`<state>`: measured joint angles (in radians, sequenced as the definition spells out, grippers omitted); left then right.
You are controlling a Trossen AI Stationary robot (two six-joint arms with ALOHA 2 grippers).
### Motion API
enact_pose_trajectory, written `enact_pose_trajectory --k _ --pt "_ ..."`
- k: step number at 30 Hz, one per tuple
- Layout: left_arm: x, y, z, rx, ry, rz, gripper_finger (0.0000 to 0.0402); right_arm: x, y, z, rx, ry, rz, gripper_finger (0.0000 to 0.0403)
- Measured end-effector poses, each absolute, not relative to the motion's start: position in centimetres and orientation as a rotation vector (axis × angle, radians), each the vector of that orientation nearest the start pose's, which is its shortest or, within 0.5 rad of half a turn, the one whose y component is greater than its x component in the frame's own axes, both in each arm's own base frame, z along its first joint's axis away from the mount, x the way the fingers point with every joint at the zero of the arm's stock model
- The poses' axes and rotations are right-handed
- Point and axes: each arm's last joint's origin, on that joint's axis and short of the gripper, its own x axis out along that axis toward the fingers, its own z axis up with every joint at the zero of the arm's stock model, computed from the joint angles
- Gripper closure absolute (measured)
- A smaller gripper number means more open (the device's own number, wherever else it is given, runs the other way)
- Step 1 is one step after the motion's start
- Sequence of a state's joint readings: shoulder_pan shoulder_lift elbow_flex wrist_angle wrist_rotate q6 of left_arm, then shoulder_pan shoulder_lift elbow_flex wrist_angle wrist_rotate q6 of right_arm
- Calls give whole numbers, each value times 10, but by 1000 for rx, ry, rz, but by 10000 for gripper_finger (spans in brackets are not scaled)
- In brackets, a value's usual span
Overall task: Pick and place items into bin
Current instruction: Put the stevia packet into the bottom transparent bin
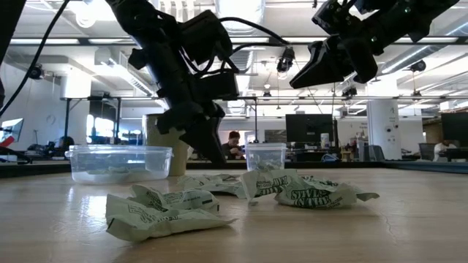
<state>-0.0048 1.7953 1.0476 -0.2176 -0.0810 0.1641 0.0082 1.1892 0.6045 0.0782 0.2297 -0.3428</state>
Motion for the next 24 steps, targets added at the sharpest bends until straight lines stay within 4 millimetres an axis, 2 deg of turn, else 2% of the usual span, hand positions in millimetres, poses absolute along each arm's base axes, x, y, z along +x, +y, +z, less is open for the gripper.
enact_pose_trajectory --k 6,8,11,19,22,24 --pt "352 0 150 167 998 -4 400 243 -5 216 -392 538 -129 330" --pt "353 0 149 159 999 -20 389 243 -5 216 -392 537 -129 330" --pt "354 -1 149 155 984 -33 352 243 -5 216 -392 537 -129 330" --pt "355 -1 150 152 965 -28 221 243 -5 216 -392 537 -128 330" --pt "355 0 145 151 980 -29 193 243 -5 216 -392 537 -128 330" --pt "356 0 141 149 989 -29 189 243 -5 216 -391 540 -128 330"
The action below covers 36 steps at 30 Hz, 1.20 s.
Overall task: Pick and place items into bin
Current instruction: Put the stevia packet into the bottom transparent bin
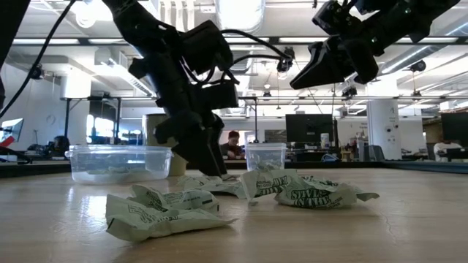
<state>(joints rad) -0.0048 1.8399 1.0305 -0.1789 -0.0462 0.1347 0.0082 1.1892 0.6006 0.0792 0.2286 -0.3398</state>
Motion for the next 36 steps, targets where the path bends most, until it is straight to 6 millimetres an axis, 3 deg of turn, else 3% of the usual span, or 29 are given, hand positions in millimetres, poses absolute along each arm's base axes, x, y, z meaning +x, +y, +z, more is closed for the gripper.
enact_pose_trajectory --k 6,19,26,36 --pt "359 0 137 148 1006 -36 222 242 -5 215 -384 543 -128 330" --pt "360 1 147 195 981 -20 392 240 -5 210 -385 556 -126 330" --pt "361 0 154 197 956 -23 395 240 -5 209 -386 559 -125 330" --pt "344 -25 194 253 894 -17 400 238 -5 206 -384 569 -124 330"
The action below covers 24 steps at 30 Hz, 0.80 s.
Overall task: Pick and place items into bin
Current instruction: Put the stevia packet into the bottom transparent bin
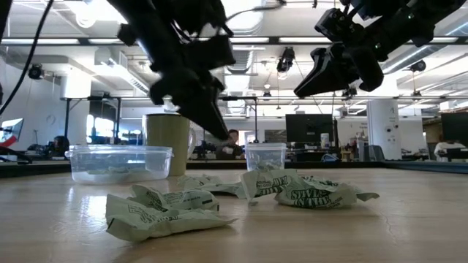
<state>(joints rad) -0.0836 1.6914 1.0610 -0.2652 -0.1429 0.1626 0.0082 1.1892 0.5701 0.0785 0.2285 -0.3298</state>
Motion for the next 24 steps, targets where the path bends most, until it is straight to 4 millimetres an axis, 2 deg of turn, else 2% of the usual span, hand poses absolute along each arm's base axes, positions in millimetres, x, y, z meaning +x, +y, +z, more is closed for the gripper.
enact_pose_trajectory --k 5,10,17,24 --pt "322 -43 205 260 966 39 400 237 -5 204 -367 587 -128 330" --pt "297 -52 208 269 1013 129 400 237 -5 203 -353 593 -131 330" --pt "260 -47 198 197 1054 183 400 236 -5 201 -347 597 -132 330" --pt "231 -40 197 105 1008 257 400 235 -5 200 -347 600 -131 330"
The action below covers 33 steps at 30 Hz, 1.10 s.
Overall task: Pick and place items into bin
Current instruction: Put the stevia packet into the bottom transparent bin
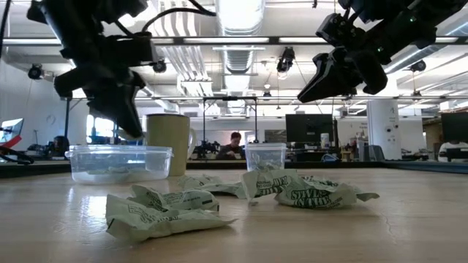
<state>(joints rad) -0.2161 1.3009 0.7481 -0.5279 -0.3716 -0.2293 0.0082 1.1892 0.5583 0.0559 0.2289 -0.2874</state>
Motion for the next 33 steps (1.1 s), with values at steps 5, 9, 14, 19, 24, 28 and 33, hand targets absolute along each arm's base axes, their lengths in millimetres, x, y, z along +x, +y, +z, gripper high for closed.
enact_pose_trajectory --k 5,9,14,19,24,28,33 --pt "220 -37 193 82 992 281 400 235 -5 200 -339 600 -132 330" --pt "220 -37 191 79 983 280 400 235 -5 199 -327 600 -135 330" --pt "220 -36 187 99 993 303 400 235 -5 199 -307 599 -141 330" --pt "220 -36 186 110 991 320 400 235 -4 199 -295 599 -144 330" --pt "219 -35 183 117 974 335 400 235 -2 199 -271 590 -63 330" --pt "217 -34 177 143 979 363 394 236 1 199 -244 580 28 330" --pt "217 -34 175 145 986 366 354 236 2 199 -187 575 69 330"
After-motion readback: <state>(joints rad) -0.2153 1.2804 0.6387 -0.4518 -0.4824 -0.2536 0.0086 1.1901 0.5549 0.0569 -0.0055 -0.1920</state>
